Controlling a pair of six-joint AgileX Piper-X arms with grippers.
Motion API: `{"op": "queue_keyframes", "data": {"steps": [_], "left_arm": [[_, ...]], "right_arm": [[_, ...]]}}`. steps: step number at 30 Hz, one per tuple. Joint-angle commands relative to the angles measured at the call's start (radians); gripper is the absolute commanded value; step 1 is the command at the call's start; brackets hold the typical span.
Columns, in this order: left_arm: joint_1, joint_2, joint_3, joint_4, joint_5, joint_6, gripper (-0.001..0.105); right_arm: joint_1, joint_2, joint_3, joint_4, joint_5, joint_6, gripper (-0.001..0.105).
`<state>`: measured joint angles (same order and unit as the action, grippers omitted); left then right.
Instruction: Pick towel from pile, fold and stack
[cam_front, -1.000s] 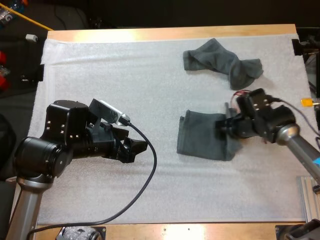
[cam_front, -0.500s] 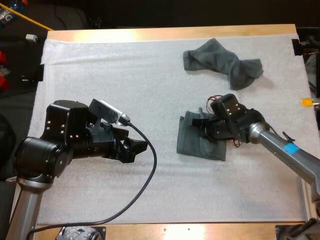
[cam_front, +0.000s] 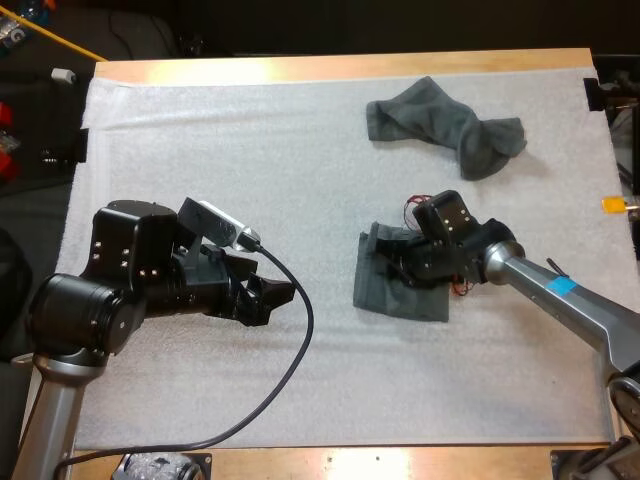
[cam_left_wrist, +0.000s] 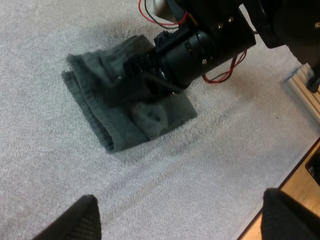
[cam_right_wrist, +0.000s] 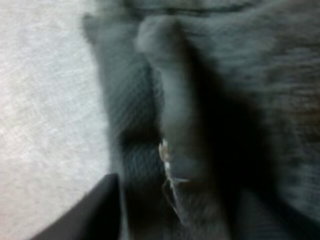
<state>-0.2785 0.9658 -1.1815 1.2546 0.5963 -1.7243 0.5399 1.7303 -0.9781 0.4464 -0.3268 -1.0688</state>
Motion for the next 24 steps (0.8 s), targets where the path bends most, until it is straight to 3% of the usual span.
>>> {"op": "queue_keyframes", "data": {"steps": [1,10,24], "left_arm": [[-0.003,-0.006,-0.009,0.005,-0.002,-0.005,0.065],[-0.003,-0.006,-0.009,0.002,-0.002,-0.005,0.065],[-0.003,-0.006,-0.009,0.004,0.000,-0.005,0.065]], "right_arm": [[0.001,-0.016,-0.013,0.001,-0.017,-0.016,0.063],[0.020,-0.036,-0.015,0.050,0.003,-0.001,0.063],[0.127,0.019,-0.015,-0.075,-0.031,0.106,0.063]]}}
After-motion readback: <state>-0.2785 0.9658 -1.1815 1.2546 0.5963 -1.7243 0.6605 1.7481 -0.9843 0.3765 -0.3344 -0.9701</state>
